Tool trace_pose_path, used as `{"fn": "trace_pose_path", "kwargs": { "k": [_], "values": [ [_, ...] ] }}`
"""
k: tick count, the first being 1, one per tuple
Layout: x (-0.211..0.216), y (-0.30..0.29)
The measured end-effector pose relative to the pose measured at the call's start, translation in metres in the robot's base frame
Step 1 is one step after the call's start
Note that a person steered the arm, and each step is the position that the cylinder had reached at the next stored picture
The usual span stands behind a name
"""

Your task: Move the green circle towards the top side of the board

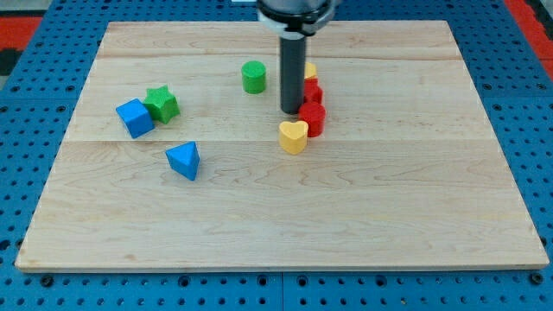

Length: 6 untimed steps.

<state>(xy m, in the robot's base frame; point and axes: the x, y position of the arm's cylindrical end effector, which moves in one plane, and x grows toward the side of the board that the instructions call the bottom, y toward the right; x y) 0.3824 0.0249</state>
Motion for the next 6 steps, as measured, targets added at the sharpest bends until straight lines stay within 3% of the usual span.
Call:
{"fn": "trace_pose_path", "kwargs": {
  "k": [2,4,5,6],
  "values": [
    [-0.014,-0.077],
    [-0.086,-0.025],
    [-0.088,-0.059],
    [-0.059,-0.062]
  ]
}}
